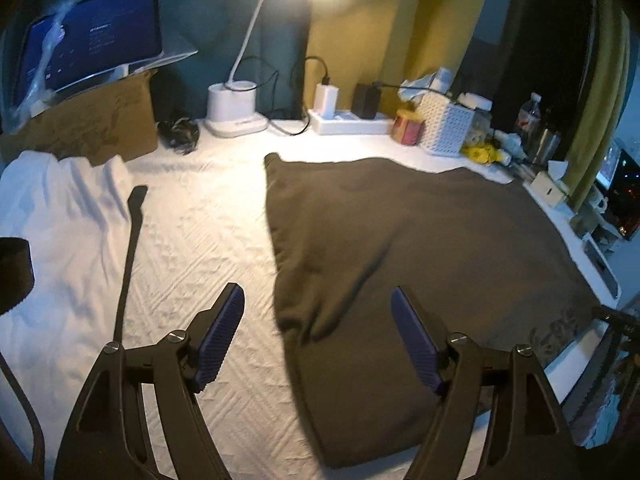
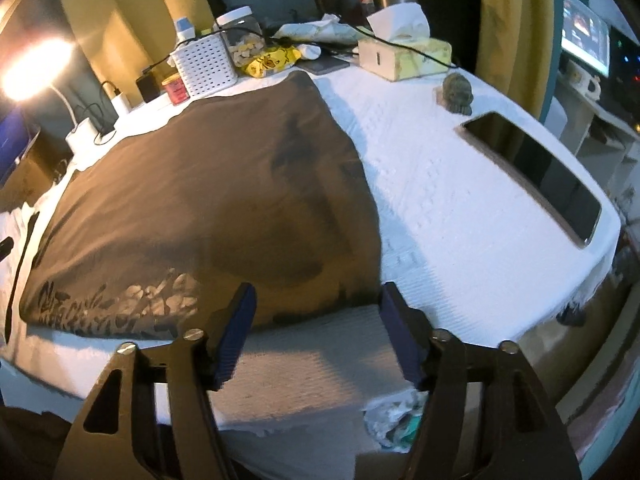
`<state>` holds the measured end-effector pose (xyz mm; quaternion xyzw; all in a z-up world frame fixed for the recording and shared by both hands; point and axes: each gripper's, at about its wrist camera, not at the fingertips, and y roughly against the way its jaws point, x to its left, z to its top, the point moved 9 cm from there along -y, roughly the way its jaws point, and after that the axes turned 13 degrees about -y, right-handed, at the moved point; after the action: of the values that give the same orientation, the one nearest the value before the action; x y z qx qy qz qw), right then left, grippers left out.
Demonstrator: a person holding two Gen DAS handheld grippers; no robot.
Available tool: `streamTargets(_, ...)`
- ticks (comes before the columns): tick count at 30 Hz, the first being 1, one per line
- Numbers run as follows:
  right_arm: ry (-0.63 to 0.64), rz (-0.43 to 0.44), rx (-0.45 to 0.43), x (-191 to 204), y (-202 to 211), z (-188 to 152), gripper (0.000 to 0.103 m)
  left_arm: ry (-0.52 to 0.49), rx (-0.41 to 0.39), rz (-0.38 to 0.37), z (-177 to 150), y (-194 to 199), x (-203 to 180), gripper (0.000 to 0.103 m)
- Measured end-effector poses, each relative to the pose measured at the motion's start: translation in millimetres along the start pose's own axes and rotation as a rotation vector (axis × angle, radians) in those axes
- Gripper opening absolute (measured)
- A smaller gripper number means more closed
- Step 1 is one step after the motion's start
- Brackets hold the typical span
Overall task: Fold small clothes
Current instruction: 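Open both grippers and release the folded shirt, then grasp the shirt corner with the right gripper and lift it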
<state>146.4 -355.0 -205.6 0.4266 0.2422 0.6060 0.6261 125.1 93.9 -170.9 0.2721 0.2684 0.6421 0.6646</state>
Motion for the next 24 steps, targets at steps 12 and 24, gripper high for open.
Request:
streamTargets(12, -0.189, 0.033, -0.05, 6.4, -11.9, 4.6, 0.086, -0.016, 0.001, -0.027, 14.2, -13.3, 2.5, 0.076)
streamTargets(24, -0.231, 0.099, -0.08, 43.2, -37.8, 27.2, 0.086, -0.018, 0.045, -0.042, 16.3, -34.3, 15.9, 0.076)
